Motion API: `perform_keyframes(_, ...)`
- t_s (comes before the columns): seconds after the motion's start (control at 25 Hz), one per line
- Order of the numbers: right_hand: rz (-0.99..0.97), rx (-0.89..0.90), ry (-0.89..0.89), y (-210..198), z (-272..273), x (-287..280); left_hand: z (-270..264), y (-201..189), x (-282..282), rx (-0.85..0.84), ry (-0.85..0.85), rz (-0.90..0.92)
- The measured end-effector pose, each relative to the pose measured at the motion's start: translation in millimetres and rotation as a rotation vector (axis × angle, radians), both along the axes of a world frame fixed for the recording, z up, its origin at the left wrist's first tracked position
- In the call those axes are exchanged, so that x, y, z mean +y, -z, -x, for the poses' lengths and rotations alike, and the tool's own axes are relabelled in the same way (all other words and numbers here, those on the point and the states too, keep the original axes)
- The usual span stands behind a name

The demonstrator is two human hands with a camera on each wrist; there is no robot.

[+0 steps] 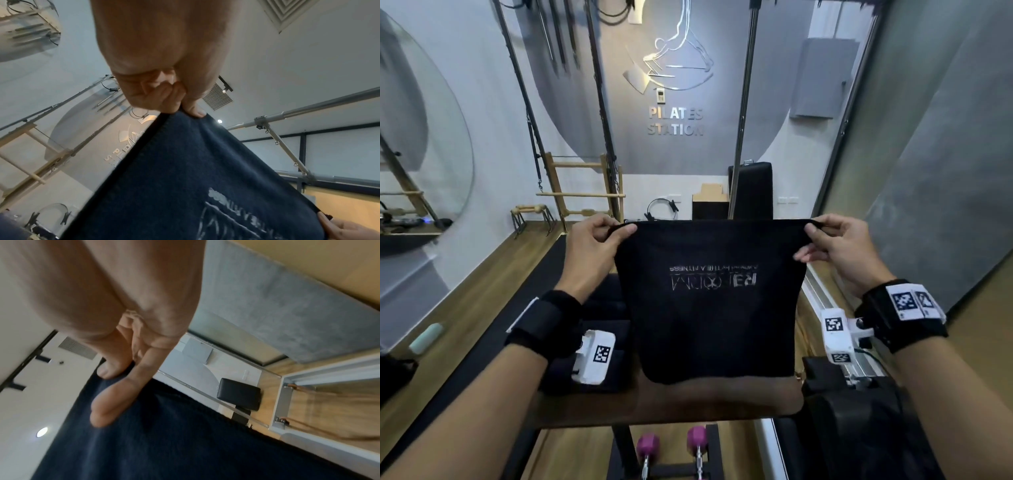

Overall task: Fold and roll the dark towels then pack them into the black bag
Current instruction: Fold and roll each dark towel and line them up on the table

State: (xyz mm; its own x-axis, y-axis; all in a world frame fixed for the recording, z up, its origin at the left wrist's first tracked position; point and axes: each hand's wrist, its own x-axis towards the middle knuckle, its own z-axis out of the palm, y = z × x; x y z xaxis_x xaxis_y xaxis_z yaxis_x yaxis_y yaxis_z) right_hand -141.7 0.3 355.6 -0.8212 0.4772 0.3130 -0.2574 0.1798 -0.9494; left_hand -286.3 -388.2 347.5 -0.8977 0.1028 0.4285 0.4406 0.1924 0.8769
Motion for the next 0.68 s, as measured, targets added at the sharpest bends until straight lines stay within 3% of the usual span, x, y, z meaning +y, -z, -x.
perform_keyframes(0.2, 0.086, 0.010, 0.012, -5, 13, 3, 7, -2, 9, -0.182, 0.148, -0.103)
perform_keyframes(0.36, 0.076, 0.023, 0.082, 10, 19, -8, 4, 11, 15, -0.181, 0.209, -0.326)
perform_keyframes(0.52, -0.014, -0.110, 0.238, 16, 15, -8, 3, 23, 13, -0.182, 0.094, -0.230)
perform_keyframes(0.68, 0.058, -0.081, 0.224, 14, 10, -15, 2, 23, 10, -0.133, 0.040, -0.275)
